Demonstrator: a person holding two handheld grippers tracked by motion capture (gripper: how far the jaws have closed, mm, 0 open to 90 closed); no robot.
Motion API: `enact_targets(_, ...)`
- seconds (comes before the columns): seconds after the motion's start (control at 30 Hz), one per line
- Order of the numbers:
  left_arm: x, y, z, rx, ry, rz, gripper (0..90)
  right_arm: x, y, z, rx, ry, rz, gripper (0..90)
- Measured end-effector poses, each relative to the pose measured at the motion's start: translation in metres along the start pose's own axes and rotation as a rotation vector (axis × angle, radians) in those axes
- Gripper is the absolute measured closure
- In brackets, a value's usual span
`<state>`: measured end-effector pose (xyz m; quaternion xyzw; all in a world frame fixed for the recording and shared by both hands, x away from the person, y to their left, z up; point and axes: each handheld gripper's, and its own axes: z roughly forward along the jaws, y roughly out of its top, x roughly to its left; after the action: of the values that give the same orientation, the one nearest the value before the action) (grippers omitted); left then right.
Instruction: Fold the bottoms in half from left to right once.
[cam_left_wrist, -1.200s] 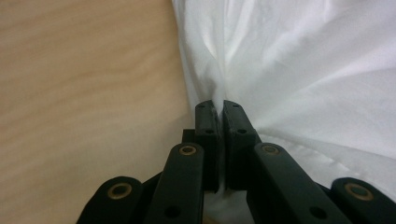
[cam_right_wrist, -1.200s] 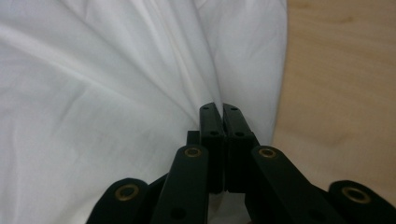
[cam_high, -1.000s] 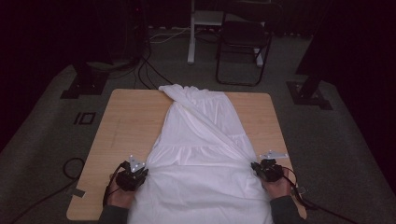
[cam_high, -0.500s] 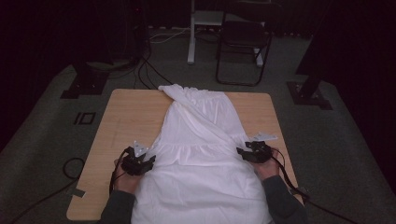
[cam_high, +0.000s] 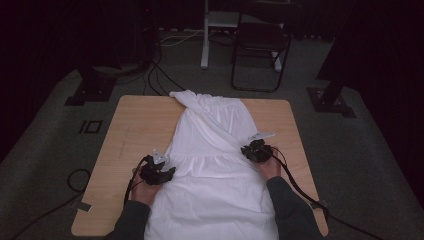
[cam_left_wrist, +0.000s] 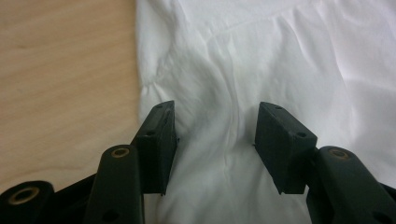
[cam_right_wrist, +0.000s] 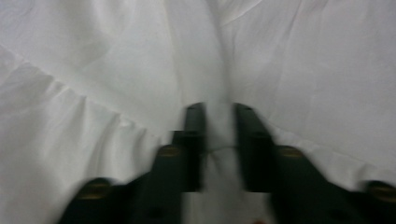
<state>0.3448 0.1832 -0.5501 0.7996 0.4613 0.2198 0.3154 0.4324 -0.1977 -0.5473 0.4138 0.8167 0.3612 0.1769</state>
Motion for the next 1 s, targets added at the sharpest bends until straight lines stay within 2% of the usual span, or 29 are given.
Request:
enact_targets(0.03, -0.001, -0.002, 0.001, 0.001, 0.001, 0.008, 47.7, 0.0, 0.0, -0.003, -0.008, -0.018, -0.005, 85.6)
enact_targets(0.07, -0.002, -0.003, 0.001, -0.004, 0.003, 0.011, 47.3, 0.0, 0.0, -0.011, -0.046, -0.04, -0.002, 86.4)
enact_targets(0.1, -0.002, -0.003, 0.001, -0.004, 0.003, 0.011, 47.3, 0.0, 0.0, -0.011, -0.046, -0.04, -0.002, 86.4)
enact_targets(0.13, -0.003, -0.005, 0.0, -0.01, -0.004, 0.01, 47.3, -0.004, 0.001, -0.029, -0.131, -0.064, 0.011, 86.7)
enact_targets(0.17, -0.003, -0.005, 0.0, -0.01, -0.004, 0.01, 47.3, -0.004, 0.001, -0.029, -0.131, -0.064, 0.011, 86.7)
enact_targets(0.2, -0.006, -0.007, 0.0, -0.016, -0.019, 0.022, 47.2, -0.012, 0.0, -0.045, -0.185, -0.121, 0.031, 86.6)
enact_targets(0.23, -0.006, -0.007, 0.0, -0.016, -0.019, 0.022, 47.2, -0.012, 0.0, -0.045, -0.185, -0.121, 0.031, 86.6)
enact_targets(0.27, -0.009, -0.008, 0.0, -0.025, -0.031, 0.043, 47.2, -0.016, -0.001, -0.048, -0.195, -0.13, 0.047, 86.6)
enact_targets(0.3, -0.013, -0.008, 0.0, -0.029, -0.041, 0.06, 47.0, -0.025, -0.005, -0.049, -0.188, -0.121, 0.089, 86.6)
enact_targets(0.33, -0.015, -0.008, 0.0, -0.031, -0.045, 0.064, 46.5, -0.031, -0.011, -0.041, -0.149, -0.137, 0.109, 86.6)
enact_targets(0.43, -0.017, -0.006, -0.002, -0.014, -0.04, 0.075, 43.8, -0.033, -0.021, -0.025, -0.084, -0.171, 0.123, 86.0)
enact_targets(0.47, -0.017, -0.006, -0.002, -0.014, -0.04, 0.075, 42.9, -0.033, -0.021, -0.025, -0.084, -0.171, 0.123, 86.0)
enact_targets(0.5, -0.016, -0.002, -0.005, -0.018, -0.028, 0.078, 42.6, -0.032, -0.024, -0.018, -0.058, -0.191, 0.126, 85.6)
enact_targets(0.57, -0.011, 0.008, -0.01, -0.042, -0.015, 0.072, 41.7, -0.032, -0.024, -0.016, -0.042, -0.203, 0.131, 84.8)
enact_targets(0.63, -0.006, 0.019, -0.012, -0.065, 0.0, 0.065, 40.2, -0.032, -0.024, -0.014, -0.024, -0.209, 0.138, 84.3)
enact_targets(0.67, -0.001, 0.031, -0.011, -0.076, 0.008, 0.055, 38.9, -0.033, -0.025, -0.013, -0.018, -0.208, 0.14, 84.1)
enact_targets(0.7, -0.001, 0.031, -0.011, -0.076, 0.008, 0.055, 37.1, -0.033, -0.025, -0.013, -0.018, -0.208, 0.14, 84.1)
enact_targets(0.73, 0.003, 0.042, -0.004, -0.069, 0.008, 0.036, 37.1, -0.033, -0.025, -0.012, -0.017, -0.21, 0.142, 84.1)
enact_targets(0.83, 0.008, 0.058, 0.019, -0.037, -0.006, -0.016, 34.0, -0.033, -0.026, -0.012, -0.022, -0.207, 0.144, 83.8)
enact_targets(0.87, 0.008, 0.062, 0.028, -0.019, -0.006, -0.024, 33.7, -0.034, -0.026, -0.012, -0.022, -0.204, 0.146, 83.7)
enact_targets(0.93, 0.007, 0.065, 0.043, 0.009, 0.028, -0.026, 33.7, -0.036, -0.028, -0.012, -0.032, -0.189, 0.16, 83.4)
enact_targets(0.97, 0.007, 0.064, 0.049, 0.021, 0.032, -0.032, 33.9, -0.037, -0.029, -0.012, -0.038, -0.182, 0.165, 83.2)
enact_targets(1.0, 0.007, 0.063, 0.052, 0.026, 0.016, -0.047, 35.9, -0.038, -0.03, -0.013, -0.044, -0.177, 0.167, 83.0)
